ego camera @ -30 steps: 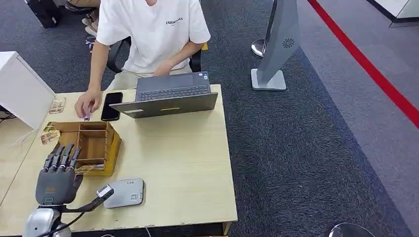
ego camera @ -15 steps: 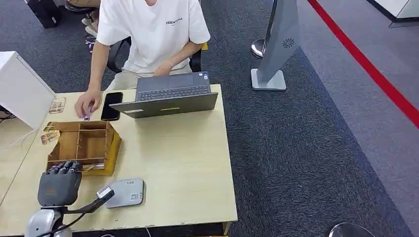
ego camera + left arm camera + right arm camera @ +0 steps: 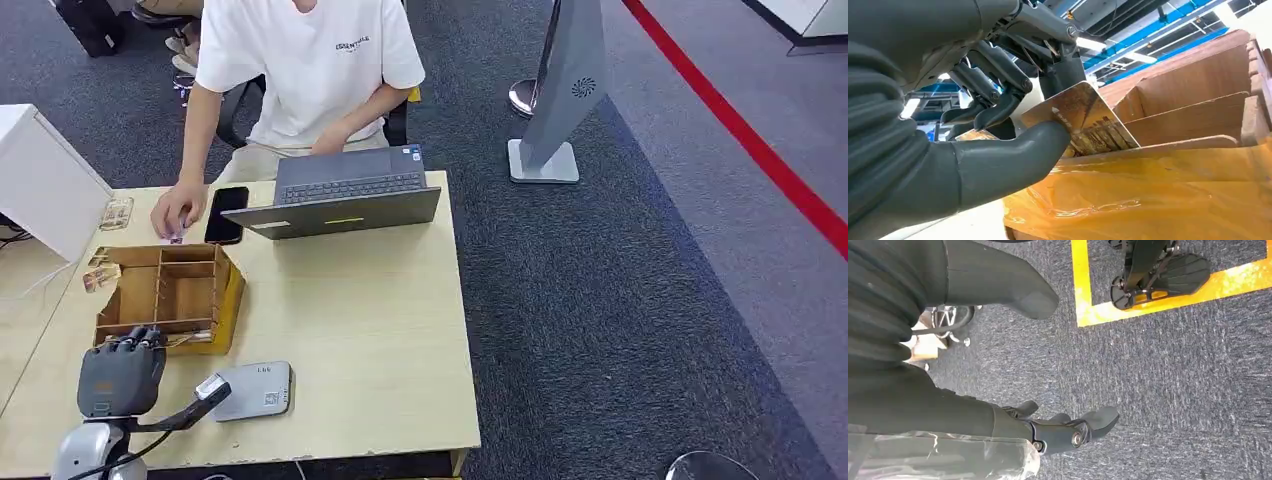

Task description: Pass the card to the sensor for recognition and then transmit it.

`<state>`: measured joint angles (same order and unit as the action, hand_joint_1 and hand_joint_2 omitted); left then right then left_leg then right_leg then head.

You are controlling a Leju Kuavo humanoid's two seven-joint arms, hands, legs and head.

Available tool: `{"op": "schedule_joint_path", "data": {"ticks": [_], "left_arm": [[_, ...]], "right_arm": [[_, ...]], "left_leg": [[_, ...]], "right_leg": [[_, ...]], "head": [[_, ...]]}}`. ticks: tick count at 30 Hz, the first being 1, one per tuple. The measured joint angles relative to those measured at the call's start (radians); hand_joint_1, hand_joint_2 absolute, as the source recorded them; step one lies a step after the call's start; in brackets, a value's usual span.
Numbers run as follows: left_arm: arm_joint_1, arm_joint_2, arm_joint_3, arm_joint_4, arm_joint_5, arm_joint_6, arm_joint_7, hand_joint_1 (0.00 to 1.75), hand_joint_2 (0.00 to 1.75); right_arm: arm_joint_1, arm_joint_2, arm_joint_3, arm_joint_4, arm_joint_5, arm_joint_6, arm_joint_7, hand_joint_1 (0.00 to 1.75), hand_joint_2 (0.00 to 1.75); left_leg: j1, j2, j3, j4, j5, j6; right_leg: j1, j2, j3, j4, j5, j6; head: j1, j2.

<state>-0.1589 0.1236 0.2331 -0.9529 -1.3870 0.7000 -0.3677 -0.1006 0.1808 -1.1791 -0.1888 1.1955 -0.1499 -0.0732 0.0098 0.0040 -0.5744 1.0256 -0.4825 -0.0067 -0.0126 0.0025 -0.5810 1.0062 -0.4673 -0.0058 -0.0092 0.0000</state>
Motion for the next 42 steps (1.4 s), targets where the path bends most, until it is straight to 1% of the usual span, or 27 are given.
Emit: {"op": "schedule_joint_path", "data": {"ticks": [3, 5, 7, 11, 13, 16, 19, 21, 23, 25, 26, 28, 30, 32, 34, 36, 37, 39, 41, 42], "left_arm": [[0.02, -0.01, -0.009, -0.041, 0.01, 0.0, -0.012, 1.75, 1.75], [0.05, -0.017, -0.04, -0.104, 0.024, 0.0, 0.004, 1.75, 1.75], [0.086, -0.017, -0.101, -0.193, 0.031, -0.007, 0.043, 1.75, 1.75], [0.15, -0.017, -0.235, -0.379, -0.002, -0.045, 0.12, 1.75, 1.75], [0.171, -0.016, -0.294, -0.447, -0.012, -0.053, 0.138, 1.75, 1.75], [0.201, -0.006, -0.367, -0.545, -0.018, -0.057, 0.148, 1.75, 1.75], [0.223, 0.013, -0.434, -0.636, 0.013, -0.084, 0.156, 1.75, 1.75], [0.221, 0.027, -0.465, -0.681, 0.038, -0.106, 0.158, 1.75, 1.75], [0.217, 0.036, -0.48, -0.712, 0.049, -0.119, 0.158, 1.75, 1.75], [0.199, 0.042, -0.491, -0.726, 0.056, -0.127, 0.159, 1.75, 1.75], [0.175, 0.043, -0.495, -0.726, 0.057, -0.133, 0.164, 1.75, 1.75], [0.081, 0.042, -0.496, -0.706, 0.047, -0.15, 0.202, 1.75, 1.75], [-0.057, 0.042, -0.495, -0.638, 0.029, -0.155, 0.24, 1.75, 1.75], [-0.172, 0.042, -0.493, -0.558, 0.026, -0.151, 0.244, 1.75, 1.75], [-0.254, 0.042, -0.491, -0.494, 0.003, -0.145, 0.264, 1.75, 1.75], [-0.365, 0.042, -0.489, -0.376, -0.037, -0.132, 0.291, 1.75, 1.75], [-0.443, 0.043, -0.485, -0.288, -0.059, -0.121, 0.305, 1.75, 1.75], [-0.562, 0.047, -0.47, -0.141, -0.067, -0.105, 0.314, 1.75, 1.75], [-0.64, 0.048, -0.462, -0.037, -0.07, -0.094, 0.316, 1.75, 1.75], [-0.672, 0.048, -0.46, 0.01, -0.082, -0.094, 0.327, 1.75, 1.75]], "right_arm": [[0.0, 0.0, -0.001, 0.0, -0.008, 0.0, 0.0, 0.0, 1.75], [0.0, 0.0, -0.005, 0.0, -0.015, -0.001, 0.0, 0.0, 1.75], [0.0, 0.0, -0.01, 0.0, -0.024, -0.002, 0.001, 0.0, 1.75], [0.0, 0.0, -0.016, 0.0, -0.04, -0.002, 0.002, 0.0, 1.75], [0.0, 0.0, -0.018, 0.0, -0.046, -0.002, 0.0, 0.0, 1.75], [0.001, 0.0, -0.027, 0.0, -0.055, -0.005, -0.002, 0.0, 1.75], [0.001, 0.0, -0.037, 0.0, -0.062, -0.007, -0.005, 0.0, 1.75], [0.001, 0.0, -0.04, 0.0, -0.062, -0.007, -0.005, 0.0, 1.75], [0.0, 0.0, -0.04, 0.0, -0.062, -0.007, -0.005, 0.0, 1.75], [0.001, 0.0, -0.04, 0.0, -0.055, -0.006, -0.004, 0.0, 1.75], [0.001, 0.0, -0.04, 0.0, -0.044, -0.003, -0.004, 0.0, 1.75], [0.0, 0.0, -0.035, 0.0, -0.017, 0.007, -0.004, 0.0, 1.75], [-0.004, 0.0, -0.027, 0.0, 0.007, 0.015, -0.008, 0.0, 1.75], [-0.009, 0.0, -0.015, 0.0, 0.016, 0.02, -0.008, 0.0, 1.75], [-0.008, 0.0, -0.006, 0.0, 0.032, 0.023, -0.01, 0.0, 1.75], [-0.01, 0.0, 0.005, 0.0, 0.053, 0.025, -0.009, 0.0, 1.75], [-0.012, 0.0, 0.016, 0.0, 0.064, 0.028, -0.002, 0.0, 1.75], [-0.018, 0.0, 0.027, 0.0, 0.077, 0.034, 0.009, 0.0, 1.75], [-0.018, 0.0, 0.039, 0.0, 0.081, 0.035, 0.013, 0.0, 1.75], [-0.019, 0.0, 0.042, 0.0, 0.084, 0.035, 0.019, 0.0, 1.75]], "left_leg": [[0.0, 0.0, 0.0, 0.0, 0.0, 0.0], [0.0, 0.0, 0.0, 0.0, 0.0, 0.0], [0.0, 0.0, 0.0, 0.001, 0.0, 0.0], [0.0, 0.0, -0.001, 0.001, -0.001, 0.001], [0.0, 0.0, -0.001, 0.001, -0.001, 0.001], [0.0, 0.0, -0.001, 0.001, -0.001, 0.001], [0.0, 0.0, -0.001, 0.001, -0.001, 0.001], [0.0, 0.0, -0.001, 0.001, -0.001, 0.001], [0.0, 0.0, 0.0, 0.001, -0.001, 0.001], [0.0, 0.0, 0.0, 0.001, -0.001, 0.001], [0.0, -0.001, -0.001, 0.001, 0.0, 0.001], [0.0, -0.005, -0.002, 0.001, 0.001, 0.001], [0.0, -0.009, -0.003, 0.002, 0.004, 0.001], [0.0, -0.008, -0.003, 0.002, 0.005, 0.0], [0.0, -0.007, -0.003, 0.002, 0.006, 0.0], [0.0, -0.008, -0.005, 0.002, 0.008, 0.0], [0.0, -0.008, -0.006, 0.003, 0.009, 0.001], [0.0, -0.006, -0.006, 0.003, 0.009, 0.001], [0.0, -0.005, -0.005, 0.003, 0.009, 0.001], [0.0, -0.005, -0.006, 0.003, 0.009, 0.001]], "right_leg": [[0.0, 0.0, 0.0, 0.0, 0.0, 0.0], [0.0, 0.0, 0.0, 0.0, 0.0, 0.0], [0.0, 0.0, 0.0, 0.0, 0.0, 0.0], [0.0, 0.0, 0.0, -0.001, -0.001, 0.001], [0.0, 0.0, 0.0, -0.001, -0.001, 0.001], [0.0, 0.0, 0.0, -0.001, -0.001, 0.001], [0.0, 0.0, 0.0, -0.001, -0.001, 0.001], [0.0, 0.0, 0.0, -0.001, -0.001, 0.001], [0.0, 0.0, 0.0, -0.001, -0.001, 0.001], [0.0, 0.0, -0.001, -0.001, -0.001, 0.001], [0.0, -0.001, -0.001, -0.001, -0.001, 0.001], [0.0, -0.005, 0.0, -0.001, 0.0, 0.001], [0.0, -0.009, 0.0, 0.0, 0.001, 0.002], [0.0, -0.007, 0.0, 0.0, 0.004, 0.001], [0.0, -0.006, -0.001, 0.0, 0.005, 0.001], [0.0, -0.006, -0.002, 0.0, 0.007, 0.003], [0.0, -0.007, -0.003, 0.0, 0.008, 0.002], [0.0, -0.005, -0.003, 0.0, 0.008, 0.002], [0.0, -0.003, -0.003, 0.0, 0.008, 0.002], [0.0, -0.004, -0.003, 0.0, 0.008, 0.002]], "head": [[0.0, 0.0], [0.0, 0.0], [0.0, 0.0], [0.0, 0.0], [0.0, 0.0], [0.0, 0.0], [0.0, 0.0], [0.0, 0.0], [0.0, 0.0], [0.0, 0.0], [0.0, 0.0], [0.0, 0.0], [0.0, 0.0], [0.0, 0.0], [0.0, 0.0], [0.0, 0.0], [0.0, 0.0], [0.0, 0.0], [0.0, 0.0], [0.0, 0.0]]}}
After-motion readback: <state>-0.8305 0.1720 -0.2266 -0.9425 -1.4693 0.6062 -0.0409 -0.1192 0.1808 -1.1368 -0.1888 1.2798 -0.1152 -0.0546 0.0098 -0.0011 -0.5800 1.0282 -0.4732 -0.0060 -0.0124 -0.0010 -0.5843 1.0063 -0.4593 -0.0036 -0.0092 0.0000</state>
